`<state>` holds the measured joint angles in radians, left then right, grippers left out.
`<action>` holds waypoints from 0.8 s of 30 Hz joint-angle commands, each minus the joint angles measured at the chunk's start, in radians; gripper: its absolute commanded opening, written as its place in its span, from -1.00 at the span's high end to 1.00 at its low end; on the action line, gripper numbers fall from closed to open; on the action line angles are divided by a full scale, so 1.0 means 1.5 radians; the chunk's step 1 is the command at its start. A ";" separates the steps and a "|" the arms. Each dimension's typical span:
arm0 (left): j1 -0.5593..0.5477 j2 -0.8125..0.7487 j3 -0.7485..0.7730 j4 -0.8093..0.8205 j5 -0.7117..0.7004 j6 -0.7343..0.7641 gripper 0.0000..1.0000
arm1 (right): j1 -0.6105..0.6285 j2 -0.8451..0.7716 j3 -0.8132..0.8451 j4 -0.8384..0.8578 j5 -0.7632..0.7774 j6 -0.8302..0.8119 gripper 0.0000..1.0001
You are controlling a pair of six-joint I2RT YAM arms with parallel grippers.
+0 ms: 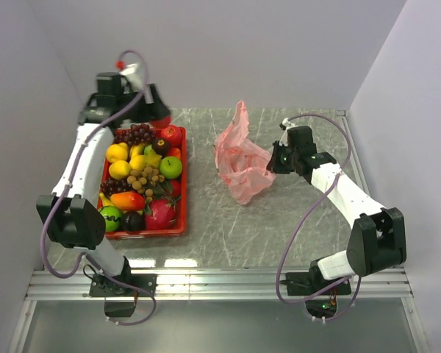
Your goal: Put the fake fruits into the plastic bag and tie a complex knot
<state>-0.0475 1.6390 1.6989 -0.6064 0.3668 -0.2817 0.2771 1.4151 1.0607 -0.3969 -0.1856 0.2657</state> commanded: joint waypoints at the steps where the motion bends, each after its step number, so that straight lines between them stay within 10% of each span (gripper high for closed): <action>1: -0.124 -0.015 -0.017 0.123 0.078 0.012 -0.02 | 0.005 -0.001 0.020 0.016 -0.031 0.013 1.00; 12: -0.346 0.068 -0.038 0.203 0.090 0.038 -0.22 | -0.008 -0.026 -0.015 0.034 -0.079 0.056 1.00; 17: -0.367 0.106 0.001 0.132 0.074 0.075 -0.95 | -0.033 -0.021 -0.022 0.035 -0.107 0.076 1.00; 24: -0.331 0.053 -0.028 0.105 -0.002 0.040 -0.99 | -0.035 -0.015 -0.038 0.037 -0.116 0.070 1.00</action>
<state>-0.5808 1.8038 1.6493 -0.4461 0.4351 -0.2012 0.2245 1.4101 1.0122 -0.3733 -0.3367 0.3656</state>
